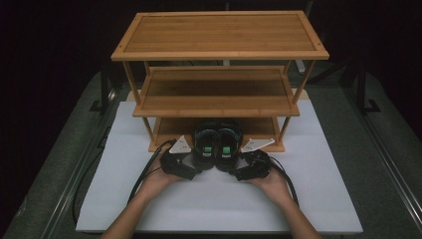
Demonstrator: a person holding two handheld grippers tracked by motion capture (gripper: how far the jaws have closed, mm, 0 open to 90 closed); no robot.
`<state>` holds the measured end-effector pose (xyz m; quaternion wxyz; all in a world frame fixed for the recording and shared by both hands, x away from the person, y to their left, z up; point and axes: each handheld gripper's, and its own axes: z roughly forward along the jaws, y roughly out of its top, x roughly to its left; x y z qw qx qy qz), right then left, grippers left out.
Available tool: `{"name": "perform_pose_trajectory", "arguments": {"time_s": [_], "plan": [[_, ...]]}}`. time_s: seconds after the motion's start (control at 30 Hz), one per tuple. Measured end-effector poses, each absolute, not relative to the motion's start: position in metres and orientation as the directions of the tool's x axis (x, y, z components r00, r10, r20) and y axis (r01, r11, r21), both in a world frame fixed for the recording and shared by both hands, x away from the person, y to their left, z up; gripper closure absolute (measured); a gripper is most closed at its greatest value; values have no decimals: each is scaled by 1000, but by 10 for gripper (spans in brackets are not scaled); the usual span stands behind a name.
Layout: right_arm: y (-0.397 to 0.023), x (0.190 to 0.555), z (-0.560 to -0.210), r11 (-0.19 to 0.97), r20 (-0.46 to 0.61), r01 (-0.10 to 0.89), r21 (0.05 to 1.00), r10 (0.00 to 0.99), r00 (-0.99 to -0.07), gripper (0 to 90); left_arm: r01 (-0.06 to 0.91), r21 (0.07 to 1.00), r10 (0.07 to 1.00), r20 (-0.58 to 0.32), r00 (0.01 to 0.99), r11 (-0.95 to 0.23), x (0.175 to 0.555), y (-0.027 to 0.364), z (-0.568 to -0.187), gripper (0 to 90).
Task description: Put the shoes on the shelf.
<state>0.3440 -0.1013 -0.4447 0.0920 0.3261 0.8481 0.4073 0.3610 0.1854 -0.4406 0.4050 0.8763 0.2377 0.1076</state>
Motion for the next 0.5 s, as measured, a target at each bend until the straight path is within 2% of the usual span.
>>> {"name": "perform_pose_trajectory", "arguments": {"time_s": [0.03, 0.13, 0.23, 0.5], "plan": [[-104, 347, -443, 440, 138, 491, 752, 623, -770, 235, 338, 767, 503, -23, 864, -546, 363, 187, -440, 157], [-105, 350, -442, 438, 133, 485, 757, 623, -771, 234, 339, 782, 514, -28, 858, -523, 365, 187, -439, 158], [-104, 351, -438, 425, 114, 459, 780, 626, -772, 275, 313, 805, 514, -13, 858, -504, 367, 186, -433, 214], [-103, 363, -437, 423, 107, 461, 780, 635, -765, 285, 338, 811, 536, -35, 843, -478, 379, 186, -437, 211]]}}
